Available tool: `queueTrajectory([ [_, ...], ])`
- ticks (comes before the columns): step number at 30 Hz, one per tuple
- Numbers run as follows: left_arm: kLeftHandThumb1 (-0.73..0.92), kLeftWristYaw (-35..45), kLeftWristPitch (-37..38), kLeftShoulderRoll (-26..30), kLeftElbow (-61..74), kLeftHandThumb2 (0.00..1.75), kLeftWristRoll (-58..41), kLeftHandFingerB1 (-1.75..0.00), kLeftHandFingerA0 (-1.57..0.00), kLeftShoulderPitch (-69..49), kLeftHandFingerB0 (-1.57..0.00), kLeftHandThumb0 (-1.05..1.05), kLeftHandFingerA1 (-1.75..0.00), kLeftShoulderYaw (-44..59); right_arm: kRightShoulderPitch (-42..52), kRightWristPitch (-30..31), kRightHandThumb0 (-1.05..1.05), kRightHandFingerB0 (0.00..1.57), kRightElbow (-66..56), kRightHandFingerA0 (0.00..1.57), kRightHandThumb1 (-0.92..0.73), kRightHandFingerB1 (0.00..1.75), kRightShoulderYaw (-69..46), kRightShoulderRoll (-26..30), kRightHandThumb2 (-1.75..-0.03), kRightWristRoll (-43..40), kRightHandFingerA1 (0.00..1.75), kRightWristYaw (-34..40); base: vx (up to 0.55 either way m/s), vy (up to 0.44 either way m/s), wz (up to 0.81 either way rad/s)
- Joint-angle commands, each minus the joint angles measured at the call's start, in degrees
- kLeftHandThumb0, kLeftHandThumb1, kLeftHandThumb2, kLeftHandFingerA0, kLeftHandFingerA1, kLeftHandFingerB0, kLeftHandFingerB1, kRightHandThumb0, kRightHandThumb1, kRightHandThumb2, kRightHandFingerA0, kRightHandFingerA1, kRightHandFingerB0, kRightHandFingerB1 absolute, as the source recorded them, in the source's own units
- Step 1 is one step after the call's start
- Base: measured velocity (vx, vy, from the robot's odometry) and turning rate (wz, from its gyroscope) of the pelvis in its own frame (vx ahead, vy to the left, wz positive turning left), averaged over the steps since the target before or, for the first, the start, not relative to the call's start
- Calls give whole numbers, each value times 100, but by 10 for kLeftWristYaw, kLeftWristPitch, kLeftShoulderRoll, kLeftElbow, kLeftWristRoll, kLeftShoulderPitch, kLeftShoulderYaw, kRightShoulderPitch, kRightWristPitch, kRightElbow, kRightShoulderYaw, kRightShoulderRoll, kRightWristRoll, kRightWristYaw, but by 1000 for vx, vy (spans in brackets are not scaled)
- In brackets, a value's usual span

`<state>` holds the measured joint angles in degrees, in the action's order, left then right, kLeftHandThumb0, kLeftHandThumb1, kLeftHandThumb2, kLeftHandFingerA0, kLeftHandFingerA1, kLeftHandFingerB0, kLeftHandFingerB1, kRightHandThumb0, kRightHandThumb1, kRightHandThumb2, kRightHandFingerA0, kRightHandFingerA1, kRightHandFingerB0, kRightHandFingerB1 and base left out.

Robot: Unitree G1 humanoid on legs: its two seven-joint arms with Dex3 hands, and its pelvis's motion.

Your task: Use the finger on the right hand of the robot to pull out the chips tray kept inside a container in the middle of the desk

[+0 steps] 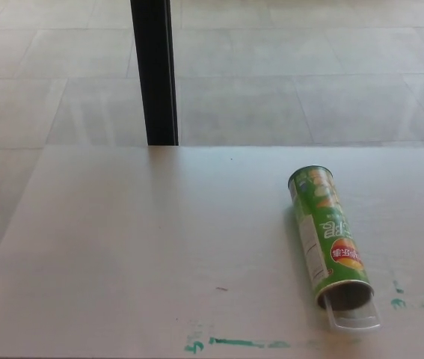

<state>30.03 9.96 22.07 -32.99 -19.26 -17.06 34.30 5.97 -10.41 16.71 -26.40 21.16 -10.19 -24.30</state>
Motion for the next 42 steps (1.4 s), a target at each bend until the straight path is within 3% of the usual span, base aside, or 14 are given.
queueTrajectory([
  [1,81,-31,-113,-32,273,65,-127,-35,-35,-48,-34,-72,-53,23,-182,202,-37,30,-398,54,-63,36,94,124,-58,122,60,18,0,0,0],
  [9,83,-52,-127,-64,324,65,-105,-36,-41,-62,-38,-69,-52,1,-206,183,-34,32,-420,62,-61,35,247,73,-58,189,63,-50,0,0,0],
  [10,84,-54,-131,-66,330,65,-101,-37,-40,-64,-38,-69,-53,-1,-207,188,-43,25,-426,60,-49,45,263,79,-78,207,69,-61,0,0,0],
  [15,83,-51,-155,-74,344,65,-113,-39,-41,-67,-37,-69,-57,1,-216,191,-43,27,-406,62,-48,47,316,82,-79,242,71,-70,0,0,0],
  [16,83,-50,-158,-74,344,65,-115,-38,-40,-69,-36,-70,-56,1,-222,183,-38,33,-389,65,-62,36,321,81,-58,243,69,-68,0,0,0],
  [19,82,-49,-172,-81,354,65,-123,-39,-39,-78,-36,-70,-55,4,-236,186,-38,35,-364,66,-62,37,333,83,-58,237,72,-58,0,0,0],
  [20,82,-50,-173,-84,354,65,-124,-39,-41,-80,-37,-70,-55,6,-238,191,-37,35,-359,67,-62,36,337,86,-58,235,71,-58,0,0,0],
  [21,82,-51,-173,-86,355,65,-123,-39,-41,-83,-37,-70,-55,7,-240,198,-42,29,-359,65,-49,47,340,91,-79,235,74,-59,0,0,0],
  [23,83,-44,-169,-85,350,65,-121,-38,-39,-88,-35,-70,-54,8,-241,200,-37,37,-354,70,-62,37,346,100,-59,237,70,-58,0,0,0],
  [35,84,-39,-180,-89,348,65,-134,-35,-39,-105,-34,-70,-52,7,-273,208,-39,42,-371,74,-65,36,362,194,-60,292,86,-78,0,0,0],
  [36,83,-39,-181,-90,347,65,-136,-35,-40,-105,-35,-70,-54,6,-276,200,-44,33,-368,79,-47,51,357,199,-85,295,90,-73,0,0,0],
  [37,84,-35,-176,-89,342,66,-134,-34,-39,-105,-33,-70,-53,7,-286,192,-46,36,-360,78,-47,52,355,202,-84,295,90,-70,0,0,0],
  [38,84,-33,-174,-91,342,65,-137,-35,-40,-106,-33,-70,-54,6,-291,182,-38,46,-351,77,-63,38,352,206,-58,297,93,-65,0,0,0],
  [42,83,-30,-170,-96,343,65,-140,-38,-37,-113,-33,-71,-56,5,-302,162,-36,48,-329,79,-63,39,343,226,-58,300,95,-67,0,0,0],
])
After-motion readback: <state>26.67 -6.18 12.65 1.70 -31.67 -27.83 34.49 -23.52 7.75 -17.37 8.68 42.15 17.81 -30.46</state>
